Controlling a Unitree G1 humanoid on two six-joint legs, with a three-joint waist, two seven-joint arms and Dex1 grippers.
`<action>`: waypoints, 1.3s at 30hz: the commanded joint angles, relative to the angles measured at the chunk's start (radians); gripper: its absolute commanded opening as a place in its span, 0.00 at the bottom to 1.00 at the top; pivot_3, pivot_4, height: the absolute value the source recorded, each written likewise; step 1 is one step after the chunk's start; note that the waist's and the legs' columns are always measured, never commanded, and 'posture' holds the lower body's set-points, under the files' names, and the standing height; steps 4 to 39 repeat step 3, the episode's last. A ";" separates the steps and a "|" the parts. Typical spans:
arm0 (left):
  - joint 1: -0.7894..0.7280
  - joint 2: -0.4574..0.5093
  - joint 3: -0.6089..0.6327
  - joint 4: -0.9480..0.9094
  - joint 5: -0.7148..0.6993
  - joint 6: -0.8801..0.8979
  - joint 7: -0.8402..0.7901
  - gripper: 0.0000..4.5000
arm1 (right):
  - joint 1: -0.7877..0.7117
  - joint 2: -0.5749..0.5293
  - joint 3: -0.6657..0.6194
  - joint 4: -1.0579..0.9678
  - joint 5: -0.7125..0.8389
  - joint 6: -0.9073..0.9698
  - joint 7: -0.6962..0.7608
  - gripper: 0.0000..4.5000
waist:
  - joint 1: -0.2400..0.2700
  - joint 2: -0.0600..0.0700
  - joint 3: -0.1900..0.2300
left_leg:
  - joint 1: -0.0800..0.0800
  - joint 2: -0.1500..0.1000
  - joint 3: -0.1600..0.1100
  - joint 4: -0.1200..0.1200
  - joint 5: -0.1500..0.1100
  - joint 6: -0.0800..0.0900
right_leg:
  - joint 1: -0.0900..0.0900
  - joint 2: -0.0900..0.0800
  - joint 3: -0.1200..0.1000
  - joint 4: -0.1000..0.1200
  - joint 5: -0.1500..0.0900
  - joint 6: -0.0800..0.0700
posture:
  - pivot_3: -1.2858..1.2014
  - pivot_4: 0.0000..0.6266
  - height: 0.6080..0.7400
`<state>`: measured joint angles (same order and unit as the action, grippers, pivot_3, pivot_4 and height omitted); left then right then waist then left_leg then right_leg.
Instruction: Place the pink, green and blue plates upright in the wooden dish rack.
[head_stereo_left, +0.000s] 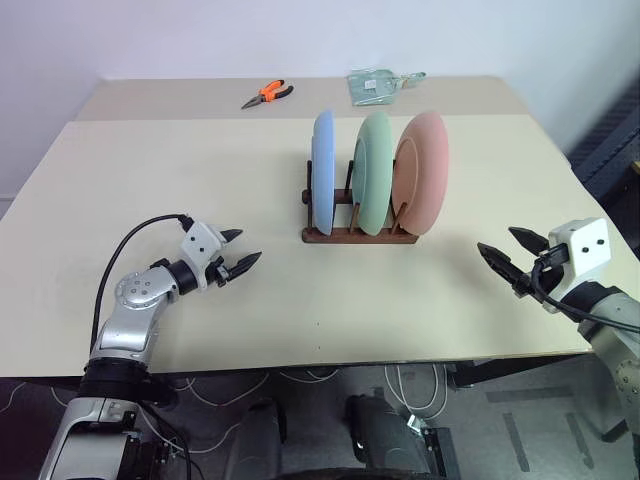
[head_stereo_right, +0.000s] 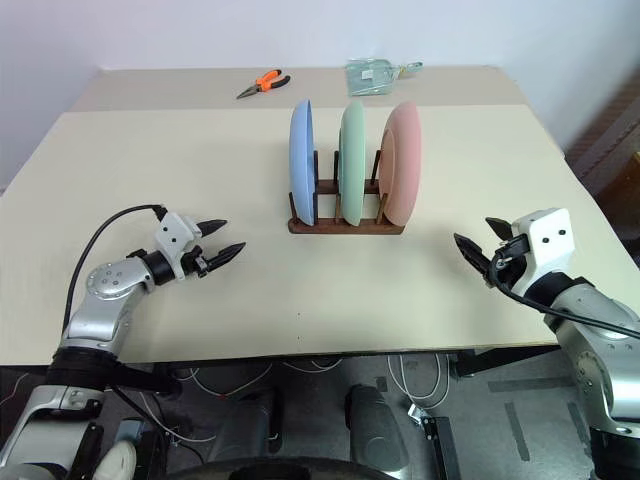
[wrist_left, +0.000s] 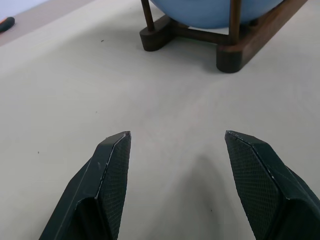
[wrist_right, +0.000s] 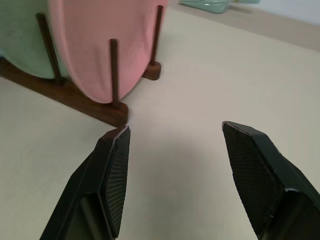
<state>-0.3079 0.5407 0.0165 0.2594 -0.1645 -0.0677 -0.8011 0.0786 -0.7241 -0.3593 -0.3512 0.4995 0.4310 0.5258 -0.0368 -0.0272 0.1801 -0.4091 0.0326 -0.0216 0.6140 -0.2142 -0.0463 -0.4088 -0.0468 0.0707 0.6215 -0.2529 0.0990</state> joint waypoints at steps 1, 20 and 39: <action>0.011 0.013 0.023 -0.052 -0.010 0.002 0.007 0.68 | -0.032 0.007 0.007 0.024 -0.033 -0.041 0.018 0.66 | 0.001 0.000 0.000 | 0.000 0.000 0.000 0.000 0.000 0.000 | 0.000 0.000 0.000 0.000 0.000 0.000 | 0.52 0.24 0.94; 0.017 0.011 0.024 -0.057 -0.008 0.002 0.014 0.68 | -0.063 0.010 0.025 0.058 -0.054 -0.060 0.025 0.66 | 0.001 0.000 0.000 | 0.000 0.000 0.000 0.000 0.000 0.000 | 0.000 0.000 0.000 0.000 0.000 0.000 | 0.52 0.24 0.94; 0.017 0.011 0.024 -0.057 -0.008 0.002 0.014 0.68 | -0.063 0.010 0.025 0.058 -0.054 -0.060 0.025 0.66 | 0.001 0.000 0.000 | 0.000 0.000 0.000 0.000 0.000 0.000 | 0.000 0.000 0.000 0.000 0.000 0.000 | 0.52 0.24 0.94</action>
